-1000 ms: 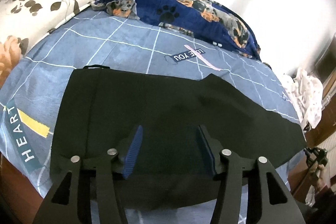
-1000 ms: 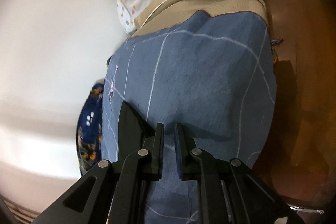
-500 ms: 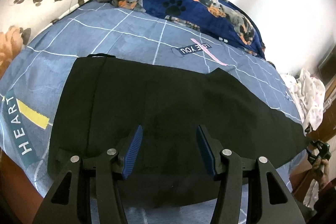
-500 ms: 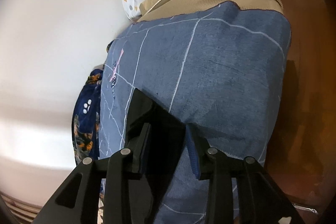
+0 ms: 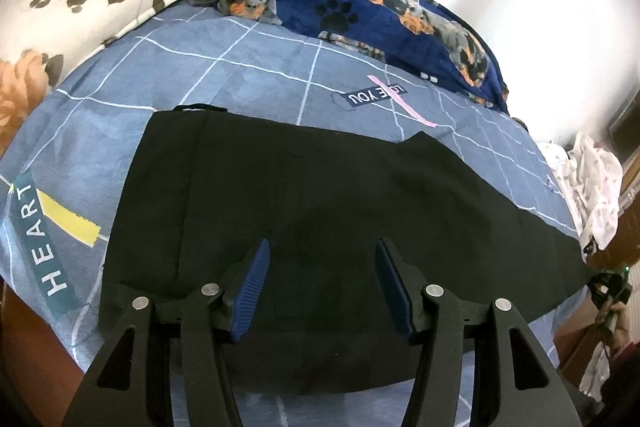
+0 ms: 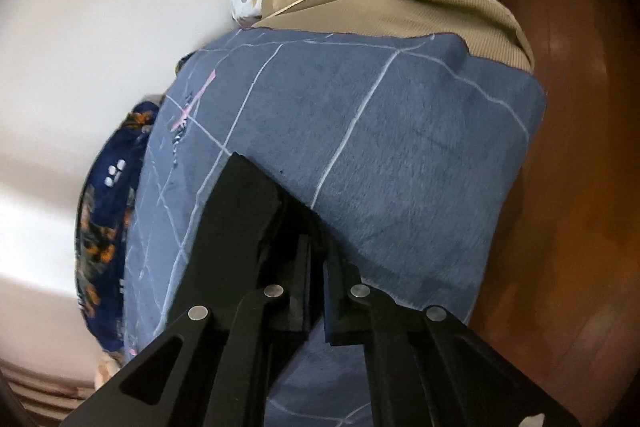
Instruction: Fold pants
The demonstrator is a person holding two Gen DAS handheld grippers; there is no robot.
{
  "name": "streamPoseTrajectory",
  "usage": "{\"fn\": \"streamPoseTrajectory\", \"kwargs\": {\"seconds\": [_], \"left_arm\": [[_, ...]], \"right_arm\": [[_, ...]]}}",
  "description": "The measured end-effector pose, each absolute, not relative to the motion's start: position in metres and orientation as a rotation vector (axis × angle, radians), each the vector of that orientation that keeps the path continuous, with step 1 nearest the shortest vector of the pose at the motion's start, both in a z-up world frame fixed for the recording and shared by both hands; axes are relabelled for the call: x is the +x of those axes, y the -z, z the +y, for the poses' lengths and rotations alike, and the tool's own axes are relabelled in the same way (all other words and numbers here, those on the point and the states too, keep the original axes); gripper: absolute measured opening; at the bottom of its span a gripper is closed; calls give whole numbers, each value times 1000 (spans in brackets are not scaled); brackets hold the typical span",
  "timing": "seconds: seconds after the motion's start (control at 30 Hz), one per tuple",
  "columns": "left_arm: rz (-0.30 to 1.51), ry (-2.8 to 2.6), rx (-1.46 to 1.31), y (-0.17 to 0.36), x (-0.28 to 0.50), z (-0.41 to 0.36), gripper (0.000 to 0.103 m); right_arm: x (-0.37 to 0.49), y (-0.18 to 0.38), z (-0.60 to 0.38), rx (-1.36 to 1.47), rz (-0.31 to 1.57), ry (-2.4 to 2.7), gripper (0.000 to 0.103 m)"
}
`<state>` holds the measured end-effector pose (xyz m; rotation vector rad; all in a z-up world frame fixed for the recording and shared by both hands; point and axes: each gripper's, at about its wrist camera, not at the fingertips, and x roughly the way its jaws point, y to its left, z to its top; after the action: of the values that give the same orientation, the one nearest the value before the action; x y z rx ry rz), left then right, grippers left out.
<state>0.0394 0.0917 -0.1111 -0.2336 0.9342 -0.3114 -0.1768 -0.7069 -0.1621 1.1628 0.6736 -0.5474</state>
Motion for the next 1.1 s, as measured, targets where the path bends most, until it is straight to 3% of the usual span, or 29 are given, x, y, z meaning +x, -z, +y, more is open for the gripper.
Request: {"fn": "streamPoseTrajectory", "kwargs": {"seconds": [0.6,0.77,0.87,0.93,1.0,1.1], "left_arm": [[924,315,-190,105,35,88,56],[917,319,-180,101,34,84,56],[915,321,-190,99,34,84,57],[914,323,-199,98,34,84,57],[912,327,-206,97,34,83,57],[911,332,-201,96,33,82,57]], "right_arm": [[-197,177,-715,1362,539,489,3],[-216,209,-719,1627,395,369,4],[-220,211,-716,1665,349,338,13],[-225,214,-715,1717,287,299,33],[-227,216,-715,1755,249,257,43],[-224,214,-714,1756,251,229,51]]}}
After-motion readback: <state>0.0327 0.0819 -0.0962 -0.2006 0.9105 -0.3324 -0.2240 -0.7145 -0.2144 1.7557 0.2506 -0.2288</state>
